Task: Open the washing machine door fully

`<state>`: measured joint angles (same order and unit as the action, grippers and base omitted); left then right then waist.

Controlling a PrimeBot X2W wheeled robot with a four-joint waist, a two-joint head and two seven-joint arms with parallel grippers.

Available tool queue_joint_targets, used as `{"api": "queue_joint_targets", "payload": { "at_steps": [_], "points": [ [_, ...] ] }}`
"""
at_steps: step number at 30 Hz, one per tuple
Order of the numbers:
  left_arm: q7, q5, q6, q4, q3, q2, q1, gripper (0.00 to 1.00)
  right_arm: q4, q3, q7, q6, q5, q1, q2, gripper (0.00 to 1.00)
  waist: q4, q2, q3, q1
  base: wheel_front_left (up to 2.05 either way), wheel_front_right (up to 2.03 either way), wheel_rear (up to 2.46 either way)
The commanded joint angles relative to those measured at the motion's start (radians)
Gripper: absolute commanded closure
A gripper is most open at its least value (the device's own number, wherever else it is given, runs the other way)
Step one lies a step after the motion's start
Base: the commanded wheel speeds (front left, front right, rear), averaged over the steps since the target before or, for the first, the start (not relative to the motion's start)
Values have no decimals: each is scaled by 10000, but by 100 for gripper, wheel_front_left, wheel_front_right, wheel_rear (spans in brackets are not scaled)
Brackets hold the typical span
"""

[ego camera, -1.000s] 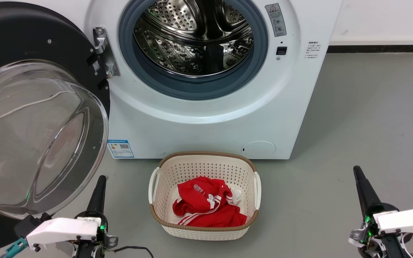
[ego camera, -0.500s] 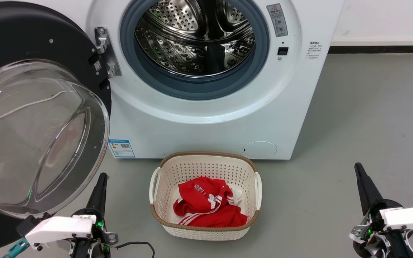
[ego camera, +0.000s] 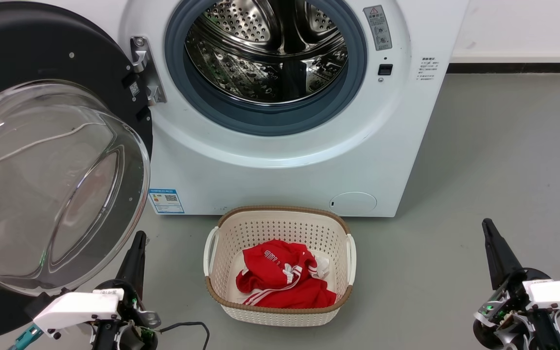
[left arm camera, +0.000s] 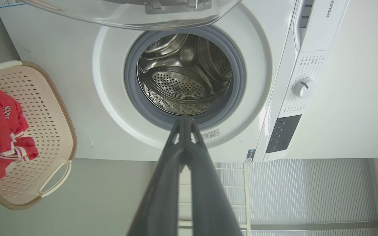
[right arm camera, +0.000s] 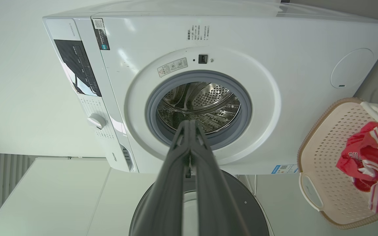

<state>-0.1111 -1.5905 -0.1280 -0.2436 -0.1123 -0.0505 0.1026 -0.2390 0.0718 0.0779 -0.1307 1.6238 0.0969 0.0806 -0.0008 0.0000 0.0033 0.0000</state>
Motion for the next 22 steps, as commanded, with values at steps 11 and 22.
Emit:
{"api": "queue_joint_targets", "payload": {
  "at_steps": [11,22],
  "points": [
    [-66,-229,-51,-38,-40,6,111,100,-57,77,99,0,175,146,-59,100,8,0,-1,0,0,0,0],
    [-65,-230,-51,-37,-39,6,110,100,-60,122,130,0,126,152,-90,100,8,0,-1,0,0,0,0]
  ]
}}
